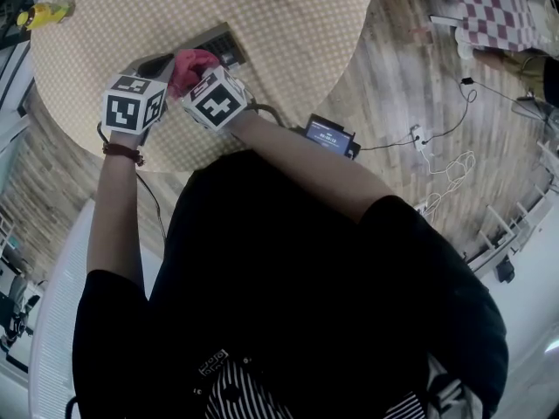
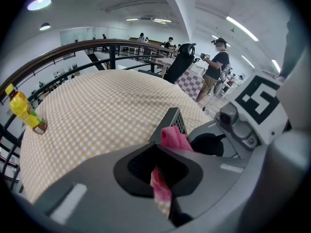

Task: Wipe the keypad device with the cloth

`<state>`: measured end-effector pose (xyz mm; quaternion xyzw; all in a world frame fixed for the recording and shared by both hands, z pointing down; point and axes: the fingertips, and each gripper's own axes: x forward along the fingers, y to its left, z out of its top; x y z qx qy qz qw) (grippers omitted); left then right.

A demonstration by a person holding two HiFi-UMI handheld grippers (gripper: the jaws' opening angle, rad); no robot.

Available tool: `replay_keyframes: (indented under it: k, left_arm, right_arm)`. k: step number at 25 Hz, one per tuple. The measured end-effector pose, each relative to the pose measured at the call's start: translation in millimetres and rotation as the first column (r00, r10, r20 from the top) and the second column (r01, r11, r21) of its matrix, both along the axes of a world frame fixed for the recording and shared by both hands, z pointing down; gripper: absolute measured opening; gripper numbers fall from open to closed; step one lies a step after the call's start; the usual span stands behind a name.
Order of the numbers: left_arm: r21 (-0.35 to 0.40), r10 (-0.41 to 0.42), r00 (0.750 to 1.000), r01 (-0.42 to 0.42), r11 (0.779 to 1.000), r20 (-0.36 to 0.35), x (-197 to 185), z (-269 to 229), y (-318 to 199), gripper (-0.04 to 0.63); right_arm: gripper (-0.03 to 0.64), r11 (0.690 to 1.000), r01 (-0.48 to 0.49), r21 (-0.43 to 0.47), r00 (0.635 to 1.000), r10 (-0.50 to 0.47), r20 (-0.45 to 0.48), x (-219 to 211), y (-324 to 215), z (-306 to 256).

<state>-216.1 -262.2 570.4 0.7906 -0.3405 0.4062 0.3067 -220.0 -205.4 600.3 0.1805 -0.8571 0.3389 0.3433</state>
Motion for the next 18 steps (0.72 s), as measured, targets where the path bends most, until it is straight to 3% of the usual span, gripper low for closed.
replay_keyframes:
  k: [4, 8, 14, 16, 18]
  left_arm:
    - [0.005, -0.014, 1.0, 0.014, 1.0, -0.016, 1, -1, -2, -0.006]
    - [0.046, -0.029, 1.0, 0.03, 0.998, -0.011, -2, -3, 0, -0.006]
    - [0.125, -0.047, 0.999, 0.045, 0.991, 0.014, -3, -4, 5, -0.006]
    - [0.174, -0.075, 0.997, 0.079, 0.982, -0.026, -5, -6, 3, -0.006]
    - [0.22, -0.163, 0.981, 0.183, 0.958, -0.109, -13, -10, 1, -0.006]
  right_arm:
    - [0.077, 0.999, 0.031, 0.024, 1.0, -0.03, -0.004, 0, 0, 2]
    - [0.077, 0.998, 0.063, 0.001, 0.995, -0.062, -0.08, 11, 31, 37]
    - [0.077, 1.0, 0.013, -0.026, 0.994, -0.016, -0.111, 21, 46, 49]
    - [0.077, 1.0, 0.006, -0.001, 0.995, -0.006, -0.099, 22, 42, 33]
    - [0.077, 0.999, -0.002, 0.04, 0.997, 0.005, -0.077, 23, 34, 9]
